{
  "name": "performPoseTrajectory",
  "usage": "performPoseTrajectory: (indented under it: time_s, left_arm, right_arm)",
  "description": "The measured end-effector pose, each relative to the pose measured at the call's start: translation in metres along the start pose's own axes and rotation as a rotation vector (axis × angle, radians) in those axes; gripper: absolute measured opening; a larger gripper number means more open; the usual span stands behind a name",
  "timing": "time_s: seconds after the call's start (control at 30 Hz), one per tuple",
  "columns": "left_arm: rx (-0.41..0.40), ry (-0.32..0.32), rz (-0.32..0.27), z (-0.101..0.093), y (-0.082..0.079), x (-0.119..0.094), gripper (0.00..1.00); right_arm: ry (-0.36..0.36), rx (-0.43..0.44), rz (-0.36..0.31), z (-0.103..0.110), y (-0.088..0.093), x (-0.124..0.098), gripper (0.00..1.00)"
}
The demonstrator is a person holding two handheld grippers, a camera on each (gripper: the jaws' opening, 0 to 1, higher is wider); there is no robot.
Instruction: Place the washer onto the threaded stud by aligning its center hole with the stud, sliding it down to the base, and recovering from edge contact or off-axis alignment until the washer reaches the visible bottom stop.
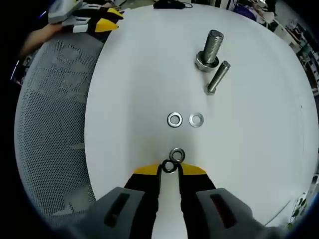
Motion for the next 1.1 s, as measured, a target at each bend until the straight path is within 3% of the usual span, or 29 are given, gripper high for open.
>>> performPoseTrajectory:
  time_s: [0.1, 0.2, 0.37, 0.87, 1.1]
  left_arm:
    - [0.002, -0.001, 0.007, 0.0004, 0.0004, 0.0002, 0.2]
    - [0.001, -0.001, 0.01, 0.0008, 0.0008, 0.0001, 0.2]
    - [-0.009, 0.001, 0.01, 0.0005, 0.0014, 0.0003, 0.2]
    - [-0.023, 0.008, -0.004, 0.0006, 0.0011, 0.0001, 0.19]
    - [-0.024, 0.003, -0.006, 0.0016, 0.001, -0.0001, 0.19]
  right_arm:
    - [0.007, -0.005, -0.004, 0.0009, 0.0008, -0.0005, 0.16]
    - [0.004, 0.04, -0.044, -0.0001, 0.0044, -0.0009, 0.16]
    - [-0.026, 0.03, -0.094, 0.0001, 0.0082, -0.0019, 0.19]
    - [0.024, -0.095, -0.08, 0.0037, 0.0047, -0.0014, 0.14]
    - [0.023, -0.084, -0.088, 0.0045, 0.0059, -0.003, 0.13]
Point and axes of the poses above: the point that each gripper's makers call its tool centre point, and the gripper's own axes: x roughly forward along the fingers, z roughly to its left, y roughly out of its underside, the point moved 7 cm from there along -x, roughly backward along the fingers, and after that the axes turned 12 degrees about y, right-handed, at the moved point
